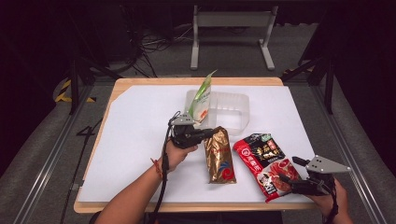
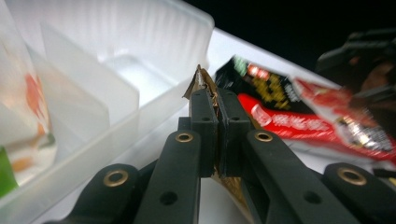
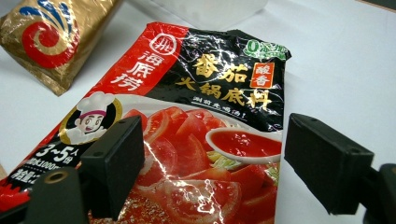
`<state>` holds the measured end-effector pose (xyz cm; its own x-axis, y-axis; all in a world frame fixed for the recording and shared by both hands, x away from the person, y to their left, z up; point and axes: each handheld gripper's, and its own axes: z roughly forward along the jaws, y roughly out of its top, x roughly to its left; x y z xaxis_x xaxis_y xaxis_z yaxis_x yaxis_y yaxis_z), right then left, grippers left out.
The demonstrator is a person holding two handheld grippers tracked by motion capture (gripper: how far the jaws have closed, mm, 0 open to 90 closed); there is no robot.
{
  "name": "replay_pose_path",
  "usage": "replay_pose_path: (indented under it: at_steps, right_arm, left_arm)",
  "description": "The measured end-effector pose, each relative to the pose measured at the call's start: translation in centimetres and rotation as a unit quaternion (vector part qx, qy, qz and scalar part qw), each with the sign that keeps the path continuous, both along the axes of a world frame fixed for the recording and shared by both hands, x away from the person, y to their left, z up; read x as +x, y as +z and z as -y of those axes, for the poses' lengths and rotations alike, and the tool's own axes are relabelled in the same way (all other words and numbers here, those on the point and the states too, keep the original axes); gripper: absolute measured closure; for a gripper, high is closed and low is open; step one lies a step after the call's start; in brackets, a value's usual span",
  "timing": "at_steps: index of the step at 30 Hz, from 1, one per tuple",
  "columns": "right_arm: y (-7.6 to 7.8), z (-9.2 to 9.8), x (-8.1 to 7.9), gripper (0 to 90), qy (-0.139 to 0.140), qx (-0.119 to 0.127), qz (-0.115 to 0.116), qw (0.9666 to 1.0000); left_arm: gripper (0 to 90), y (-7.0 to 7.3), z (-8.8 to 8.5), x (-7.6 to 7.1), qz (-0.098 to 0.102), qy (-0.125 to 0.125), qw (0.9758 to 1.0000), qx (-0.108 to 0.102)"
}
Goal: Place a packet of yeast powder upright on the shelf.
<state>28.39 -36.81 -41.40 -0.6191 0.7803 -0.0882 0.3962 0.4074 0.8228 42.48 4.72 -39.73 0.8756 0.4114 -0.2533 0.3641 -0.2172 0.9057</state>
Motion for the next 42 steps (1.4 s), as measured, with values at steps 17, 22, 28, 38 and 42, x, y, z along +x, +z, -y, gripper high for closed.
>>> replay_pose_path:
  at_steps: [17,22,28,38,42]
  right_arm:
    - [0.1,0.2,0.1,20.5,-0.003,-0.001,0.002,1.0000]
    - [0.0,0.1,0.1,20.5,-0.003,-0.003,0.001,1.0000]
    - [0.1,0.3,0.1,20.7,-0.007,-0.006,0.003,1.0000]
    - [-0.1,0.2,0.2,20.7,-0.009,-0.009,0.000,0.9999]
    - [-0.1,0.4,0.1,20.8,-0.012,-0.008,-0.001,0.9999]
  left_arm:
    - [88.0,4.0,-2.2,-2.2,0.036,0.008,0.9942,-0.101]
    - [88.0,4.7,-2.2,-2.2,0.043,0.020,0.9920,-0.117]
    - [88.1,6.5,-2.9,-2.3,0.066,0.067,0.9867,-0.133]
    - [88.1,8.7,-2.1,-0.5,0.097,0.128,0.9820,-0.099]
    - [88.1,9.4,-1.7,0.7,0.104,0.150,0.9796,-0.083]
